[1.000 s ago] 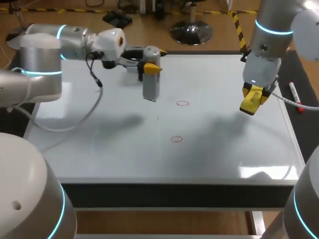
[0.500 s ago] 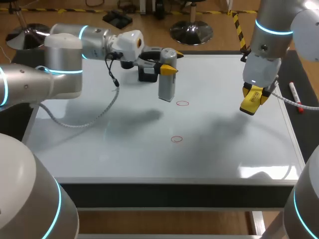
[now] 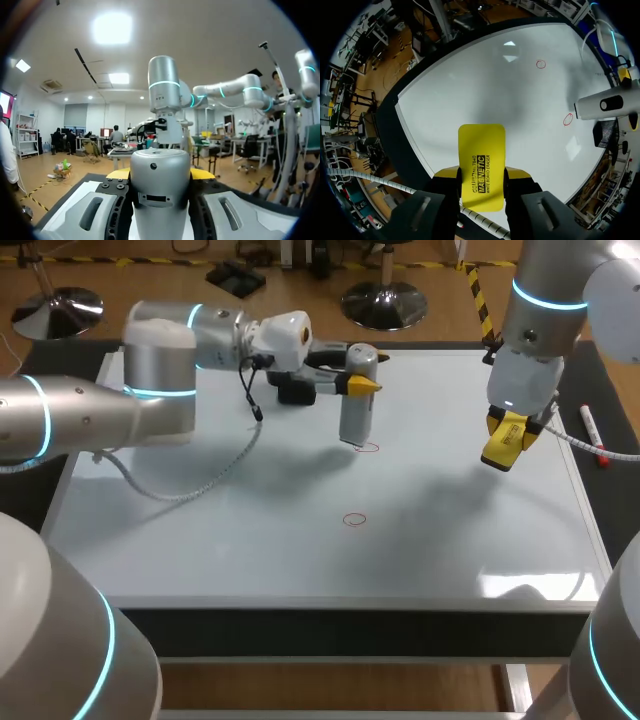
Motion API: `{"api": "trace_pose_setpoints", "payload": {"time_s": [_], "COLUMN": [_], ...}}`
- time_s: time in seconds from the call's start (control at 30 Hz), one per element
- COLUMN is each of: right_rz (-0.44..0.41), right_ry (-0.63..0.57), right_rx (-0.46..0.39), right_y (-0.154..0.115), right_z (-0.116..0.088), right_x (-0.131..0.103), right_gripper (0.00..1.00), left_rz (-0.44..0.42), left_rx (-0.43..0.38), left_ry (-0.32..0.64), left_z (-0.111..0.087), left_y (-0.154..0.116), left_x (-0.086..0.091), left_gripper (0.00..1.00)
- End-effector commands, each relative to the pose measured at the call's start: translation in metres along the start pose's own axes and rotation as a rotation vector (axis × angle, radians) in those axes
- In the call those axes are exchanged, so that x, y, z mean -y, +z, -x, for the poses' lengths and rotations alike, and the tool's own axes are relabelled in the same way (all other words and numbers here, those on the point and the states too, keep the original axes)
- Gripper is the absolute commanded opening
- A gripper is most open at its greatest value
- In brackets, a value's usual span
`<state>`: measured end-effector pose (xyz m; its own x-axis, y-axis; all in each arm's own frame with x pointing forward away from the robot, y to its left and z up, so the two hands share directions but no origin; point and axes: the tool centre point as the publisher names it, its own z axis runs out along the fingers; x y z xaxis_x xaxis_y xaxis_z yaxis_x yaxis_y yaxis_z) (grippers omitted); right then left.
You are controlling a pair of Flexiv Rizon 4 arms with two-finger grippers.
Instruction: Pick up the inspection probe, press it on each red-marked spot on the whiteboard one by one, put down the probe, pick up the eraser, and wipe off all the red marks.
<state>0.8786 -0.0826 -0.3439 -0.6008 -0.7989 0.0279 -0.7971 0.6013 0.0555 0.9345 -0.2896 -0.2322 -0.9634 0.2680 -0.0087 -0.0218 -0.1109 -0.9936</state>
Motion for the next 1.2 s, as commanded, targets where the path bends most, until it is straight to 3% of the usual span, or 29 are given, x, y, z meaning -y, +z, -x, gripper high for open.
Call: {"api": "trace_pose_setpoints", "payload": {"time_s": [0.03,1.2], "right_rz": [-0.001,-0.001], "right_ry": [-0.002,-0.002], "right_rx": [-0.003,-0.003], "right_y": [-0.001,-0.001], "right_z": [0.000,0.000], "right_x": [0.001,0.001], "right_gripper": [0.00,0.00], "left_rz": [0.002,-0.002], "left_rx": [-0.005,0.084], "left_ry": [-0.007,-0.062], "left_z": [0.005,0.030], "left_y": [0.004,0.009], "left_x": [-0.007,-0.035], "left_gripper": [0.00,0.00]}}
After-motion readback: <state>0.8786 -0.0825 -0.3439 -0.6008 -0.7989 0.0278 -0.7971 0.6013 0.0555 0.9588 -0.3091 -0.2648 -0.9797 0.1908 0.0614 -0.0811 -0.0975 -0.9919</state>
